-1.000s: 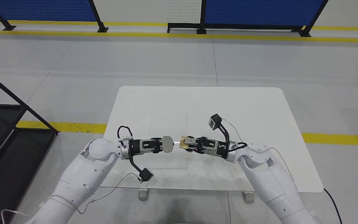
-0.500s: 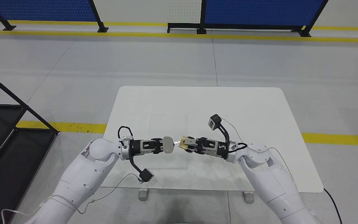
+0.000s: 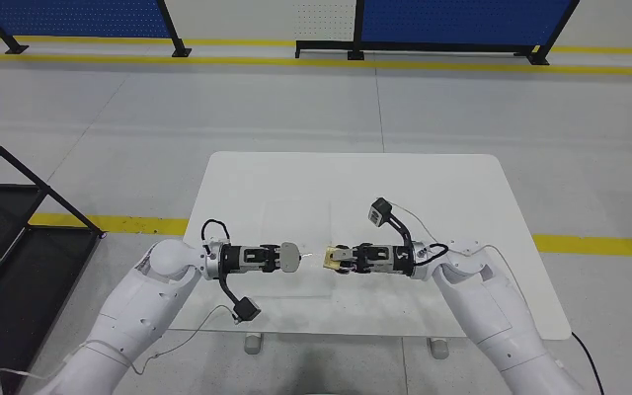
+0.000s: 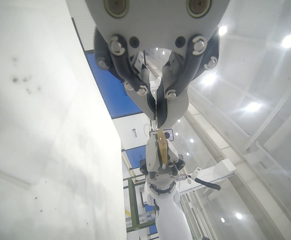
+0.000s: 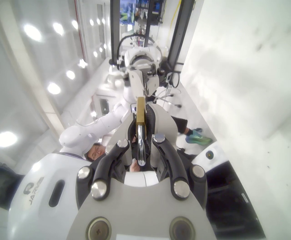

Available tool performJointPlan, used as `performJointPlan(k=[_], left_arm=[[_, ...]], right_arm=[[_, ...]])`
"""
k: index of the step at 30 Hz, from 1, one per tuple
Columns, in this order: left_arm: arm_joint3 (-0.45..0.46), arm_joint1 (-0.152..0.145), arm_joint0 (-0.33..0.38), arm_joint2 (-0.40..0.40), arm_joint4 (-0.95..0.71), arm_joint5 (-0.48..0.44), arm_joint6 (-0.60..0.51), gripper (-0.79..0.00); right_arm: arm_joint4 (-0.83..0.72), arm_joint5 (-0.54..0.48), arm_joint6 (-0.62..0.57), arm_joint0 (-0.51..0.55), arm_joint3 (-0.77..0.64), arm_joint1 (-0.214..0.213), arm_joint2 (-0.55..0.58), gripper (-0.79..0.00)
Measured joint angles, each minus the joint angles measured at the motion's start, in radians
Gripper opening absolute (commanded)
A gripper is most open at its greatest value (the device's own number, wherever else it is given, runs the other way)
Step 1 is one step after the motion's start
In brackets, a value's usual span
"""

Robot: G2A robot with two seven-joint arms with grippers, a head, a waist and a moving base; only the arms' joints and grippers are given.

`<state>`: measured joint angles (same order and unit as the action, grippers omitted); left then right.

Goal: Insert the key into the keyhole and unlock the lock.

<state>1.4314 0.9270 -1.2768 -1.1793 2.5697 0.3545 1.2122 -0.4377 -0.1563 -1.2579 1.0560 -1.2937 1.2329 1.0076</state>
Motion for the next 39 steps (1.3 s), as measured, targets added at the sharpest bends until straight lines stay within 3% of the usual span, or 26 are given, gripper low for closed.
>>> performJointPlan(k=[7, 17, 30, 39], left_arm=[[-0.009, -0.003, 0.007, 0.005, -0.022, -0.012, 0.061, -0.785], [-0.011, 0.001, 0.014, 0.033, -0.038, 0.000, 0.061, -0.785], [0.002, 0.002, 0.007, 0.036, -0.050, -0.010, 0.030, -0.785], [-0.013, 0.003, 0.021, 0.050, -0.097, -0.033, 0.085, -0.785]], right_arm=[[0.004, 0.023, -0.103, -0.076, 0.054, 0.003, -0.029, -0.785], [-0.013, 0.020, -0.125, -0.135, 0.105, 0.018, -0.079, -0.785], [-0.012, 0.020, -0.124, -0.136, 0.106, 0.018, -0.079, -0.785], [-0.012, 0.020, -0.124, -0.136, 0.106, 0.018, -0.079, -0.785]])
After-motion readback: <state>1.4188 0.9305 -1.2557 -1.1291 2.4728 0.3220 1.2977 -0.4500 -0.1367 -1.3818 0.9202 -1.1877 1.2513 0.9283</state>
